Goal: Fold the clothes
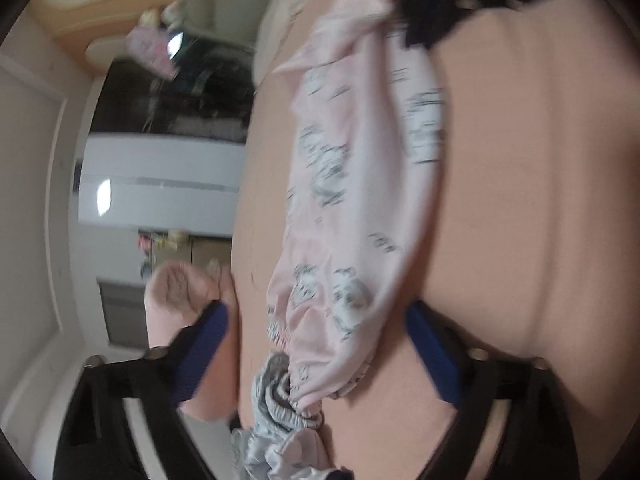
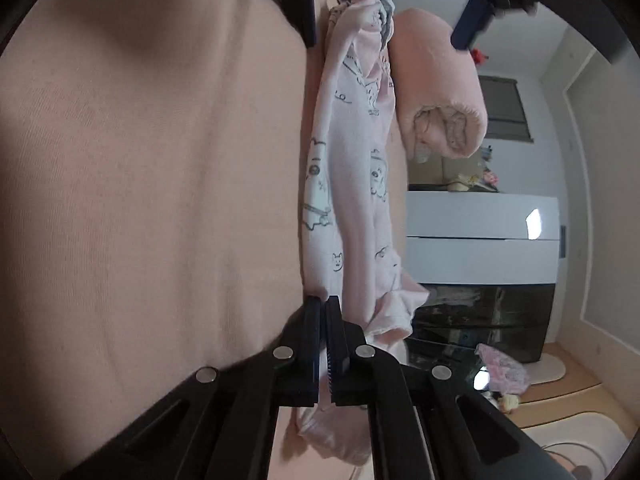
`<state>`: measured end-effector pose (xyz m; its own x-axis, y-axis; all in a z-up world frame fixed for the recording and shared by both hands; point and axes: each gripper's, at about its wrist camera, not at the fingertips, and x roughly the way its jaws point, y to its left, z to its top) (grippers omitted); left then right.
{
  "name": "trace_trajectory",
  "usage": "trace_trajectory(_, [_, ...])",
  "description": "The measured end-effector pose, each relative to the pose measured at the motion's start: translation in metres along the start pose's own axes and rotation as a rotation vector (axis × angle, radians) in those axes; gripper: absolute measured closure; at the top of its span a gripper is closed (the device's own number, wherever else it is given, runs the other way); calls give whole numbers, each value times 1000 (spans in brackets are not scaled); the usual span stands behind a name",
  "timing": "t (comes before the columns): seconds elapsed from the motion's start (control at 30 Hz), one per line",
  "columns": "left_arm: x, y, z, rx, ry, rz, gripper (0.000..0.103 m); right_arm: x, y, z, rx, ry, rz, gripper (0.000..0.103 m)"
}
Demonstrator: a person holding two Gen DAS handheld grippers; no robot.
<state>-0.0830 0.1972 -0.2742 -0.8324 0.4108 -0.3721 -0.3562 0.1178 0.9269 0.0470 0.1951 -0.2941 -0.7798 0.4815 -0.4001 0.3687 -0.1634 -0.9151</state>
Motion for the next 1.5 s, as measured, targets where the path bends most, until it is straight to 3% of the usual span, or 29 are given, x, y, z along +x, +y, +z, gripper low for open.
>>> trace_trajectory(0.17, [-3,-15,6,99,-8,-1,56,-6,4,-1,-55,15,-15,98])
trace_trajectory(0.23, [6,-16,5,81,20,-31,78,-8,5,-3,-76,21,-23,98])
trace_trajectory(0.33, [13,-23,4,102,33,-60,98,-7,5,-3,-84,23,-17,98])
trace_trajectory(0.43, [7,-25,7,106,18,-43,98,-9,5,-3,-88,26,-25,98])
trace_trajectory(0.7, [12,23,13,-54,14,-21,98,-20,7,-8,-82,-15,-85,91])
trace_trajectory(0.8, [10,28,16,-47,5,3,98,-22,4,-9,-77,-32,-111,81])
trace_trajectory(0.87, [7,29,17,-43,3,17,98,-22,1,-8,-74,-40,-130,69])
trace_trajectory(1.1, [9,31,16,-10,-4,68,97,-22,-13,-9,-54,-77,-127,52])
trace_trajectory(1.17, [10,28,15,18,-6,88,97,-25,-13,-11,-51,-90,-135,43])
trace_trajectory(1.5, [9,45,9,-44,10,72,97,-4,-38,-15,49,1,-35,43])
